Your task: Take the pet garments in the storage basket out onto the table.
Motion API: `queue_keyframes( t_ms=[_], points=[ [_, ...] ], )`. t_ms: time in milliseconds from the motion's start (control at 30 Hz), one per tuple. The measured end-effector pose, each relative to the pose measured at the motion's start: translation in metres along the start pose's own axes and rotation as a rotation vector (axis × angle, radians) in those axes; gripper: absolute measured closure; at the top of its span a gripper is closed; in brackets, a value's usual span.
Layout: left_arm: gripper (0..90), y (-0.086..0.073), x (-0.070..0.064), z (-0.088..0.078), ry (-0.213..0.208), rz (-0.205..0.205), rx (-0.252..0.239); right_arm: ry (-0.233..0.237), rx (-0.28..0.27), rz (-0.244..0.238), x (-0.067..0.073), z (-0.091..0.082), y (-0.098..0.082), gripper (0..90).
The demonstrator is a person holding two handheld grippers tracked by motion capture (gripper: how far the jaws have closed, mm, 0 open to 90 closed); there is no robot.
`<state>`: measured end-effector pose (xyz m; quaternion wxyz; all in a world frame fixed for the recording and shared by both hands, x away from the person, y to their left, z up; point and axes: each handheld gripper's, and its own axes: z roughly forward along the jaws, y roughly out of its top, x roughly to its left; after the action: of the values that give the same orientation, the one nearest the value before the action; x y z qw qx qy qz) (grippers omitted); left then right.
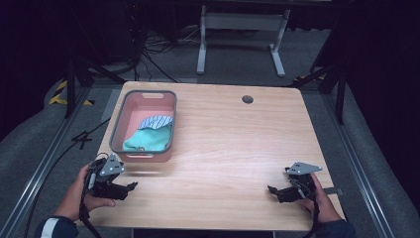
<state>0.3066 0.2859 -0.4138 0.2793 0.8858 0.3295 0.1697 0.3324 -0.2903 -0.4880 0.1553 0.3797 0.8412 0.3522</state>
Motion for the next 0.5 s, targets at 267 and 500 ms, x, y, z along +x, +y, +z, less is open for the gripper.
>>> queue_keyframes(
  t_ms=[267,500],
  points=[
    [18.2,0.016,0.011,-0.024,-0.004,-0.026,-0.092,0.000,0.000,0.001,0.000,0.000,0.000,0.6],
    [17.8,0.042,0.024,-0.033,0.016,-0.002,-0.083,0.001,0.000,0.000,0.000,0.000,0.000,0.6]
  ],
)
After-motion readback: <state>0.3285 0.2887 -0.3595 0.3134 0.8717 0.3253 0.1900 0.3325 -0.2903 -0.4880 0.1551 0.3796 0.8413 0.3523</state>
